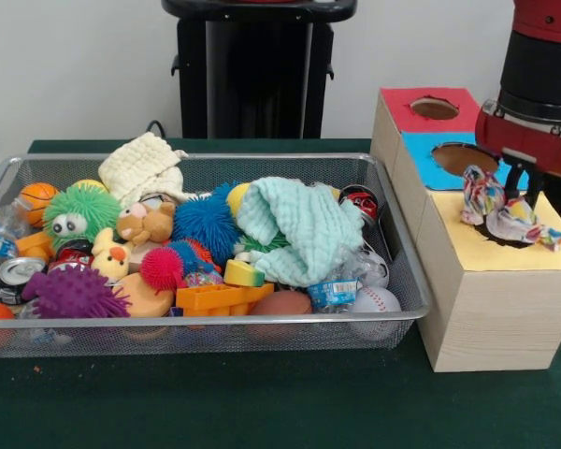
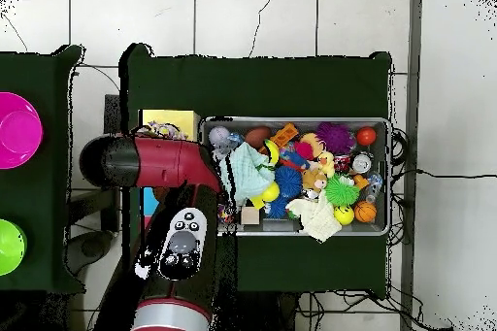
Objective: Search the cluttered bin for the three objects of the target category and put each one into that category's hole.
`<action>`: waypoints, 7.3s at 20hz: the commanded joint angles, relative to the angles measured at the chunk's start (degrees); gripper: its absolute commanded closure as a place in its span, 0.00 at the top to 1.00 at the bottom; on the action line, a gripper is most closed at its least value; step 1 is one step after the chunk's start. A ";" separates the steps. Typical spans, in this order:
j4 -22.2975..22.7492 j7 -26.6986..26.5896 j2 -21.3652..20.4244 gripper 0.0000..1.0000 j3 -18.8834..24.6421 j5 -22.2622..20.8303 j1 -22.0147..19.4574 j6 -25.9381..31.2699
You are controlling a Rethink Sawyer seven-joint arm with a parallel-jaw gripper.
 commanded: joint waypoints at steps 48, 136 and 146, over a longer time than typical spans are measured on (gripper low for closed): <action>23.25 -1.18 -9.21 1.00 -2.94 -4.01 2.41 -1.40; 29.42 -6.85 -18.22 1.00 21.39 -63.38 -34.81 -18.25; 28.98 3.01 -23.80 1.00 6.86 -65.25 -22.98 -34.02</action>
